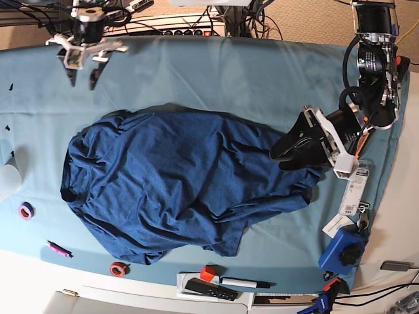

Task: Layout the t-shirt on the table in an organized manner, then fold the t-shirt properly
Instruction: 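Grasp the shirt fabric with the left gripper and lift it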

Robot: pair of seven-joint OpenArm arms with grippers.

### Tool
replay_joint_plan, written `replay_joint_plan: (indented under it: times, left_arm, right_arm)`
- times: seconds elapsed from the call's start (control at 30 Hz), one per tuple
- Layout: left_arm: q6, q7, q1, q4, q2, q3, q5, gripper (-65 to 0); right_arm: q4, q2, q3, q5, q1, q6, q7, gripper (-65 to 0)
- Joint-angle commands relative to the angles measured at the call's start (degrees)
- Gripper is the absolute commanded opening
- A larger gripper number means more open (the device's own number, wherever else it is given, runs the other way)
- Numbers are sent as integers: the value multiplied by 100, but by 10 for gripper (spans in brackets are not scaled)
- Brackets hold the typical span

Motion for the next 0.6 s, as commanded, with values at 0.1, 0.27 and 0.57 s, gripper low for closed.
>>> replay_joint_plan:
  times: [0.1, 0.27, 0.57]
  left_arm:
    - [-49, -72, -79, 98, -61, -42, -144, -383]
    - [-49, -72, -79, 98, -61, 72, -142, -383]
    - [-49, -140, -87, 98, -57, 1246, 52, -383]
  right_arm:
    - [76, -190, 354, 306, 306, -39, -68, -376]
    - [76, -330, 608, 638, 629, -31, -188, -376]
    - [74, -634, 610, 656, 1189, -7, -428, -376]
